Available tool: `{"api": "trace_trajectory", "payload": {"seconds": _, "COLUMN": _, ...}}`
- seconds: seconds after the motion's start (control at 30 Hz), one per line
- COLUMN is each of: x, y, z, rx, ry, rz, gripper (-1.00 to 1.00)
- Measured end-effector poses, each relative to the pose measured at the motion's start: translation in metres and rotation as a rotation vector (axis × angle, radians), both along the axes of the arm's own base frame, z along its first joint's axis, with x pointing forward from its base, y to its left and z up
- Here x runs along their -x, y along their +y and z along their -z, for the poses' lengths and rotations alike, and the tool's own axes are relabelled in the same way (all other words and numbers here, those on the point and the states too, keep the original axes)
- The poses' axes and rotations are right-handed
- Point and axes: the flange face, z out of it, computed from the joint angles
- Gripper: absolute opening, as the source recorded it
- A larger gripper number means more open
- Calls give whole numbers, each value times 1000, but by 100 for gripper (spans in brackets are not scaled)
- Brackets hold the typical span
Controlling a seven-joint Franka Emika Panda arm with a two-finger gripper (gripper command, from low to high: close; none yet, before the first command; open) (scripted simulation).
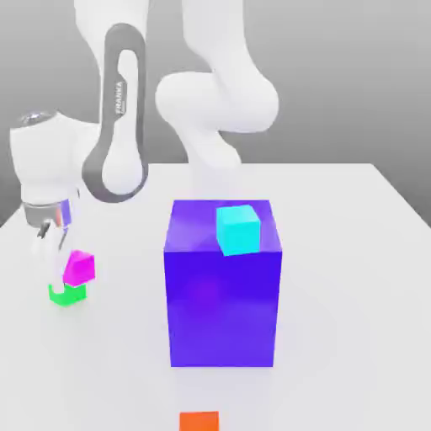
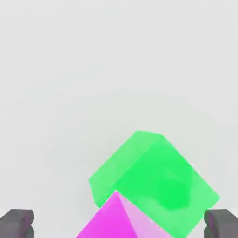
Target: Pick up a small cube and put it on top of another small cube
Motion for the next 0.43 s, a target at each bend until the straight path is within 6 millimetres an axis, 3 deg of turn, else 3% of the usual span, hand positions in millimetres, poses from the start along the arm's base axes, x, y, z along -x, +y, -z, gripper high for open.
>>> {"api": "trace_trajectory", "payload": {"seconds": 0.43, "x": 1, "y": 1, "z": -58, "rx": -1, "ry": 2, "rz": 0, "gripper": 100}}
